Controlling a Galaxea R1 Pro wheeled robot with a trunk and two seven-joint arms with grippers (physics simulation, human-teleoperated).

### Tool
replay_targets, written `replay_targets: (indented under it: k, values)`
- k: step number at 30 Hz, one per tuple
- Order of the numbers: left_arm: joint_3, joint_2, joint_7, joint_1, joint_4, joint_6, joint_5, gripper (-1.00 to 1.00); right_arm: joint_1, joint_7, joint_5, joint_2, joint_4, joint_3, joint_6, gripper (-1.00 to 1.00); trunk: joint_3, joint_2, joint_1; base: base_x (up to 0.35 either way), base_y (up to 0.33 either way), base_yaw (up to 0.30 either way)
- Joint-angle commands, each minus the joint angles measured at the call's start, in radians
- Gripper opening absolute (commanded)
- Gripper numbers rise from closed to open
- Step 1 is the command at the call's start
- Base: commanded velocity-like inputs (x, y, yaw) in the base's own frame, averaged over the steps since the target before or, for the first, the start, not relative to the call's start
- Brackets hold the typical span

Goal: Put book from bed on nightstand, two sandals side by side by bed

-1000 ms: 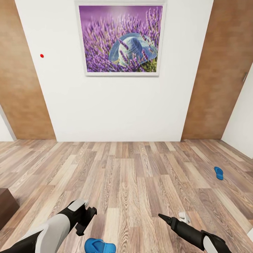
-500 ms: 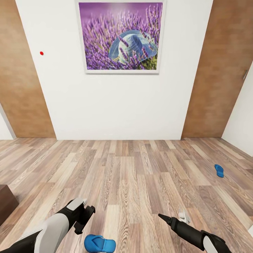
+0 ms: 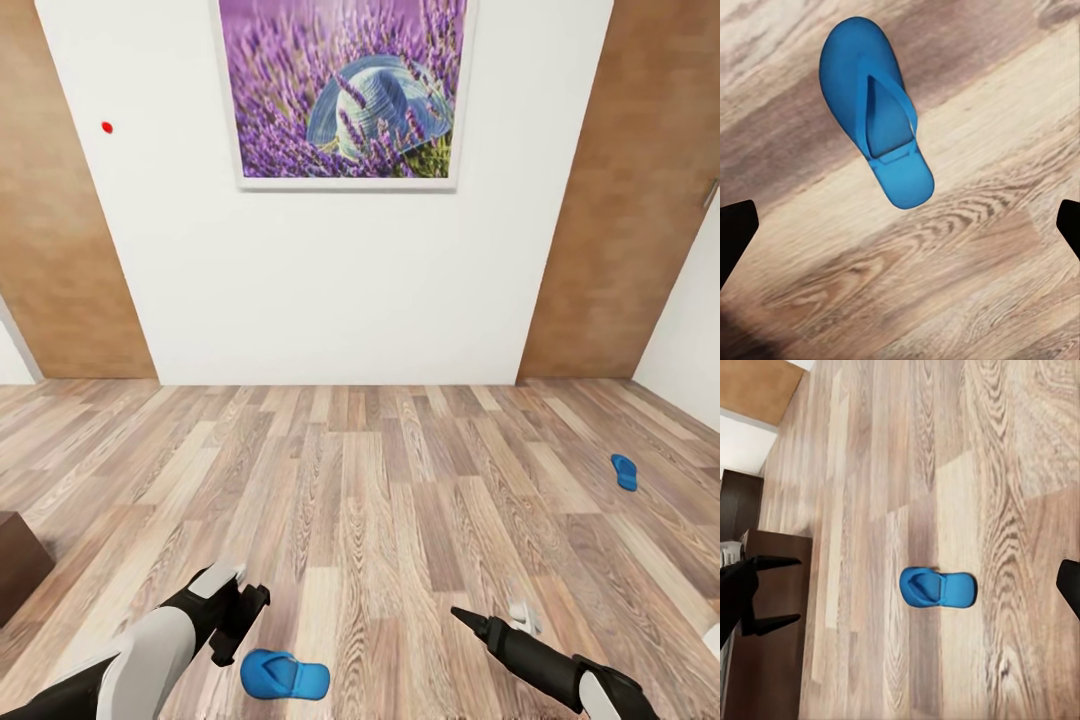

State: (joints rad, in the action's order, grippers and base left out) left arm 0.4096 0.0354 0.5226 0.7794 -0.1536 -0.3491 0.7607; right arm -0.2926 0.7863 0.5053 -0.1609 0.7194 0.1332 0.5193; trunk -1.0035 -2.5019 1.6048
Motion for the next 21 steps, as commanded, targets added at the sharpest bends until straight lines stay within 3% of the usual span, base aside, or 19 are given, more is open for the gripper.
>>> replay_targets:
  k: [1,10,21]
  values:
    - [0.001,0.000,0.008,0.000,-0.003,-0.004,0.008,1.00,0.000,0.002,0.006,0.000,0.000,0.001,0.008,1.00,-0.005,-0.001,0.000,0.000,0.000,0.000]
    - [0.057,0.001,0.046,0.000,-0.004,-0.007,0.018,1.00,0.000,0.002,0.007,0.000,0.000,0.002,0.008,1.00,-0.040,-0.003,0.004,0.000,0.000,0.000]
    - [0.076,0.003,0.055,0.000,-0.004,-0.014,0.025,1.00,0.000,0.000,0.006,0.001,0.000,0.000,0.008,1.00,-0.082,-0.005,0.009,0.000,0.000,0.000]
